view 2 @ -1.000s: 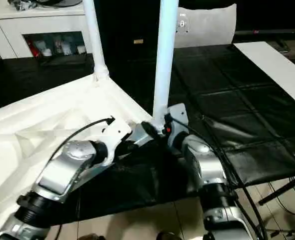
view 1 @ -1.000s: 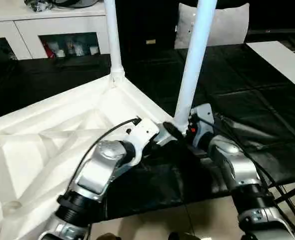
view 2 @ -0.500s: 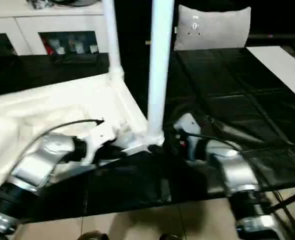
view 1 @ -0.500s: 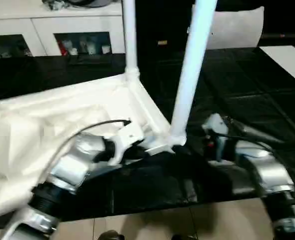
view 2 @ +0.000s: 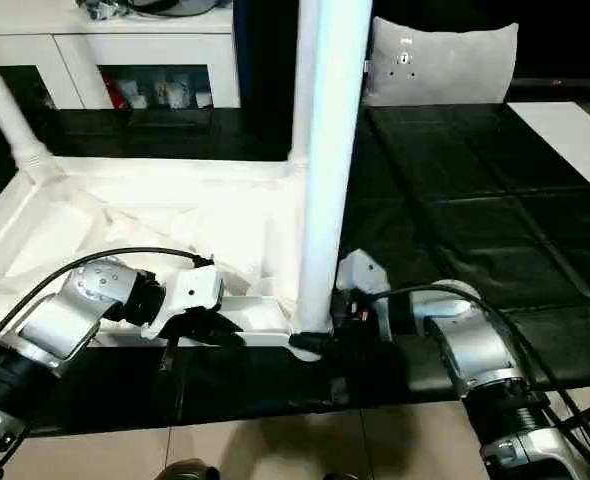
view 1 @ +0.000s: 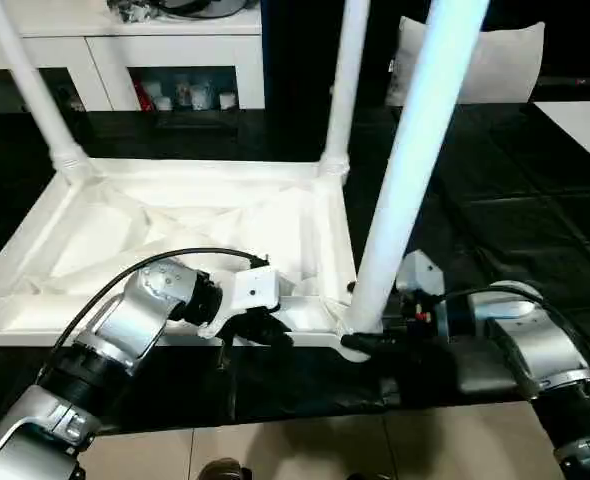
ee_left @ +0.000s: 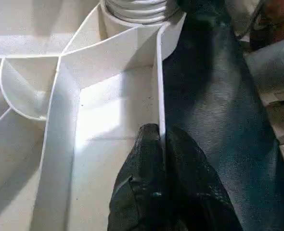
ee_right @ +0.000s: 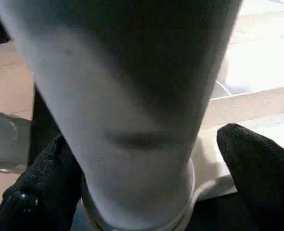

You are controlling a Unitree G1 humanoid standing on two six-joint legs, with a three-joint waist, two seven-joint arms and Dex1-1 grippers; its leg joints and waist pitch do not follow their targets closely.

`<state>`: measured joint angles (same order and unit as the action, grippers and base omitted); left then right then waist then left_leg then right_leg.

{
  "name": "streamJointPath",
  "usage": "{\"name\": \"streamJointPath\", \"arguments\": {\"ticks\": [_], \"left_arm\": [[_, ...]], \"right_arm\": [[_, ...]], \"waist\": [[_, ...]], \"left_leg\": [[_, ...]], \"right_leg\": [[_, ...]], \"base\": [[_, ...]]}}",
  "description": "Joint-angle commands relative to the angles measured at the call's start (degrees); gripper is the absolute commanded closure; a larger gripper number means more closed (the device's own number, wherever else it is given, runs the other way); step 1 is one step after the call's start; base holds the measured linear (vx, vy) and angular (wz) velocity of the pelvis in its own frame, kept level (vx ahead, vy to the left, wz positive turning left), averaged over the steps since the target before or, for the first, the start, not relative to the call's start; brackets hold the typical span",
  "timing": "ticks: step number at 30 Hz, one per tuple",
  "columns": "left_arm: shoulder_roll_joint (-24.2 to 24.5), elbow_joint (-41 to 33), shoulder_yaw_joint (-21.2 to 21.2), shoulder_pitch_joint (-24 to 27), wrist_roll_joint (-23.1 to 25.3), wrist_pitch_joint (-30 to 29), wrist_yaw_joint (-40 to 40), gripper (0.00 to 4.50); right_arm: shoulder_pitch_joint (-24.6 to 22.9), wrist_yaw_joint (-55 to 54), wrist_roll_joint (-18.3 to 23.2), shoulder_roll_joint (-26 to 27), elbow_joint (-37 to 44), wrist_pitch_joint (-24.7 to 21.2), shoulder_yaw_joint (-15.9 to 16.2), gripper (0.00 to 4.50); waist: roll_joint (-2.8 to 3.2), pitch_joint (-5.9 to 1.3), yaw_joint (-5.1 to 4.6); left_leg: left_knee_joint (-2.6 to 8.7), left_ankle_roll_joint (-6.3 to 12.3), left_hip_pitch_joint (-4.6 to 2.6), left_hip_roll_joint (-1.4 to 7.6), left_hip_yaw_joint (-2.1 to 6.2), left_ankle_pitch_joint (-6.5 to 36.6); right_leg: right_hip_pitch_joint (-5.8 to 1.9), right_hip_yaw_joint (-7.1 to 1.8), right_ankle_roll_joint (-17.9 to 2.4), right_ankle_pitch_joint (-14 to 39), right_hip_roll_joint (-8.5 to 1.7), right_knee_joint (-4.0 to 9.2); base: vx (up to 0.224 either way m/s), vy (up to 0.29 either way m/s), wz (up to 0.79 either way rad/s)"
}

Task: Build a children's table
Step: Rotate leg to tighten

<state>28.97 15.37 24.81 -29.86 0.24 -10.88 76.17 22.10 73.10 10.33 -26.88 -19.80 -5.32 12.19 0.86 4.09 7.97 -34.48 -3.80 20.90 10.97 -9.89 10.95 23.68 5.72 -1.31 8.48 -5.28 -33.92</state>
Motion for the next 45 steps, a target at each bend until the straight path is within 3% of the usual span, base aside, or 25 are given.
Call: {"name": "streamJointPath", "arguments": {"ticks": [1, 10, 20, 24, 28, 29, 31, 33, 34, 38, 42, 43, 44, 45], "left_arm": [[-0.34, -0.79, 1.64, -1.16, -0.2, 1.91, 2.8, 4.5], [-0.93, 1.51, 1.87, -2.21, -0.12, 3.83, 2.72, 4.5], [-1.16, 1.48, 0.98, -1.65, -0.85, 3.3, 2.12, 4.5], [-2.23, -0.62, -0.81, -0.6, -1.71, 0.01, -1.31, 4.5], [-6.93, -5.38, -4.68, 0.88, -1.95, -11.9, -12.28, 4.5], [-10.13, -7.12, -6.21, 1.48, -1.69, -16.48, -17.75, 4.5], [-12.45, -8.3, -6.63, 2.01, -0.64, -18.87, -21.59, 4.5], [-13.18, -8.5, -6.74, 2.14, -0.18, -19.27, -22.85, 4.5], [-15.71, -8.94, -7.18, 2.45, 1.39, -20.85, -27.1, 4.5], [-19.83, -9.71, -8.12, 2.7, 2.95, -23.41, -33.11, 4.5], [-22.47, -11.31, -7.51, 3.06, 3.54, -25.44, -36.08, 4.5], [-22.89, -11.84, -7.23, 3.18, 3.64, -26.1, -36.55, 4.5], [-23.04, -12.59, -6.48, 3.32, 3.92, -26.98, -36.88, 4.5], [-23.04, -12.59, -6.48, 3.32, 3.92, -26.98, -36.88, 4.5]], "right_arm": [[0.0, 1.14, 0.62, -0.34, 1.16, -1.36, 0.14, 0.32], [0.19, 2.55, 1.09, -1.26, 0.51, -1.76, 0.86, 1.15], [-0.06, 3.73, 2.17, -0.91, 0.92, -3.4, 1.15, 1.78], [-0.56, 3.27, 3.7, 0.28, 1.72, -4.8, 0.44, 1.8], [0.0, -6.68, 2.03, 5.01, -0.12, -5.96, -1.25, 1.81], [1.04, -13.81, 0.91, 8.57, -2.51, -6.34, -2.5, 1.82], [2.15, -19.34, 0.75, 11.77, -4.59, -6.98, -3.74, 1.82], [2.56, -20.98, 0.71, 12.72, -5.24, -7.18, -4.08, 1.82], [4.22, -27.56, -0.34, 15.71, -7.96, -6.89, -5.09, 1.82], [6.74, -36.98, -2.22, 18.77, -12.51, -6.58, -6.63, 1.82], [7.89, -40.69, -1.6, 20.5, -14.89, -7.1, -9.07, 1.82], [7.99, -41.24, -1.63, 20.82, -15.12, -7.11, -9.56, 1.27], [7.75, -41.37, -1.64, 21.14, -14.84, -7.01, -10.25, 1.27], [7.75, -41.37, -1.64, 21.14, -14.84, -7.01, -10.25, 1.13]], "waist": [[-0.14, -4.31, -0.39], [-0.27, -4.31, -0.22], [-0.47, -4.21, -0.19], [-0.41, -4.25, -0.26], [-0.66, -4.12, -0.54], [-0.68, -3.99, -0.73], [-0.88, -3.98, -1.83], [-0.81, -4.01, -2.57], [-0.91, -3.89, -3.25], [-0.78, -4.04, -3.64], [-0.44, -4.34, -3.97], [-0.44, -4.37, -3.91], [-0.12, -4.35, -3.93], [-0.29, -4.33, -3.99]], "left_leg": [[4.45, 2.3, -0.63, 2.34, 0.51, 13.19], [4.4, 2.35, -0.57, 2.35, 0.47, 12.51], [4.46, 2.48, -0.53, 2.35, 0.54, 12.4], [4.45, 2.38, -0.51, 2.48, 0.56, 12.32], [4.47, 1.61, -0.51, 2.47, 0.53, 12.04], [4.5, 1.31, -0.35, 2.08, 0.64, 12.33], [4.62, 0.89, 0.05, 1.92, 0.84, 12.35], [4.44, 1.29, -0.05, 1.74, 0.81, 12.41], [4.45, 1.68, 0.32, 1.68, 0.72, 11.7], [4.19, 2.42, 0.06, 1.4, 0.6, 10.56], [4.16, 3.22, 0.33, 1.72, 0.58, 8.94], [4.12, 3.6, 0.29, 1.72, 0.57, 8.61], [4.15, 3.66, 0.27, 1.81, 0.61, 8.62], [4.11, 3.96, 0.32, 1.7, 0.51, 9.04]], "right_leg": [[-3.32, -3.01, -10.46, 20.92, -3.56, 4.09], [-3.22, -3.01, -10.54, 20.2, -3.53, 3.98], [-3.18, -2.97, -9.58, 22.4, -3.63, 4.15], [-3.2, -2.99, -10.28, 21.05, -3.64, 3.95], [-3.17, -3.03, -10.55, 21.77, -3.73, 3.85], [-3.19, -2.74, -9.24, 24.99, -3.75, 4.49], [-3.51, -2.52, -8.23, 26.22, -3.71, 4.51], [-3.34, -2.52, -7.67, 26.94, -3.72, 4.9], [-3.37, -2.57, -7.65, 26.55, -3.61, 4.9], [-3.19, -2.4, -7.09, 26.46, -3.44, 5.23], [-3.37, -2.56, -9.61, 19.0, -3.18, 4.25], [-3.38, -2.57, -10.34, 17.25, -3.16, 4.16], [-3.36, -2.61, -10.82, 16.49, -3.2, 3.98], [-3.42, -2.57, -10.99, 16.38, -3.18, 4.16]], "base": [[0.0, 0.0, 0.0], [0.0, 0.0, 0.0], [0.0, 0.0, 0.0], [0.0, 0.0, 0.0], [0.0, 0.0, 0.0], [0.0, 0.0, 0.0], [0.0, 0.0, 0.0], [0.0, 0.0, 0.0], [0.0, 0.0, 0.0], [0.0, 0.0, 0.0], [0.0, 0.0, 0.0], [0.0, 0.0, 0.0], [0.0, 0.0, 0.0], [0.0, 0.0, 0.0]]}}
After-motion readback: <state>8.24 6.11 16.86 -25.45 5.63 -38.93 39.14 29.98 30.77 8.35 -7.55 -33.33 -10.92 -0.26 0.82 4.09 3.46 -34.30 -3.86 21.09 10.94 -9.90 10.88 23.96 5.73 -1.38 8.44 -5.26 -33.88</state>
